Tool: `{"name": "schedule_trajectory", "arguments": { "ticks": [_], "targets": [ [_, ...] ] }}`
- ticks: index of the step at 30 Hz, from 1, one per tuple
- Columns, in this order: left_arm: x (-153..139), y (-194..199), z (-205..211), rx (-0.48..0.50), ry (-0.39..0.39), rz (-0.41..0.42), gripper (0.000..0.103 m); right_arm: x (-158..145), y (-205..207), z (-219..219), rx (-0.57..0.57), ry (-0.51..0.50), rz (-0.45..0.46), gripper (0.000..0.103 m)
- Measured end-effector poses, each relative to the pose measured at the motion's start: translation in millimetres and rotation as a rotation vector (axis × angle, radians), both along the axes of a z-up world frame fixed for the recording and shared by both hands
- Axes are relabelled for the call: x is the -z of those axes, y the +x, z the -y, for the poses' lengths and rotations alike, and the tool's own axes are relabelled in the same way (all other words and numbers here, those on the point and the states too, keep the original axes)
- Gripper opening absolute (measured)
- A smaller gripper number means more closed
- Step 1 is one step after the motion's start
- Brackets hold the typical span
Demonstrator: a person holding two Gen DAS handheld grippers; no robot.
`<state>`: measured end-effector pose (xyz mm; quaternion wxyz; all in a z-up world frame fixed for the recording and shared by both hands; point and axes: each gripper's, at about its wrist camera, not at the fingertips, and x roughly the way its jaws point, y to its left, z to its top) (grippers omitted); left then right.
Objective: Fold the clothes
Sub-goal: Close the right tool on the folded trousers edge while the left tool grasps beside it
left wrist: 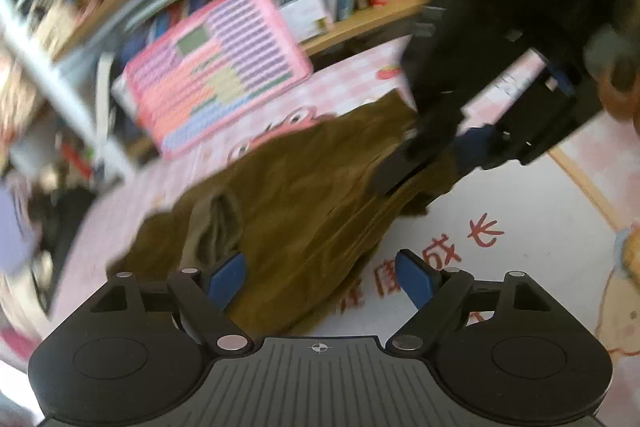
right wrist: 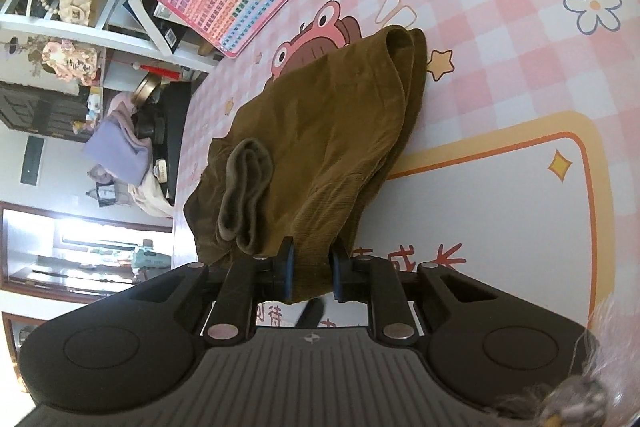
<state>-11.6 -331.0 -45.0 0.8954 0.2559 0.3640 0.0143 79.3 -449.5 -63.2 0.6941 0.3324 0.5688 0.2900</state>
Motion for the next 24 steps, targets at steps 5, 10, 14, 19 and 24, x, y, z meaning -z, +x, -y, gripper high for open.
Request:
{"name": "schedule_trajectory", "arguments": {
  "ticks": [5,10,14,19,24],
  "targets": [
    [22,17,24,0.124,0.135,0.008,0.057,-1,1,-3,-0.024,-0.025,0.005,0.016],
    [35,33,22,0.152,0.082,-0.016,0.012,0,3,6,0.009,-0.050,0.023,0.022],
    [28,33,15,0.144,0.017,-0.010,0.004,1,4,14,0.036,-0.069,0.038,0.057],
    [7,26,4,0.121,-0.057,0.017,0.004,27,17,24,0.131,0.029,-0.117,0.063],
    [-6,15,-5,0.107,-0.125,0.020,0.004,45,25,8,0.191,0.114,-0.231,0.065]
  ]
}}
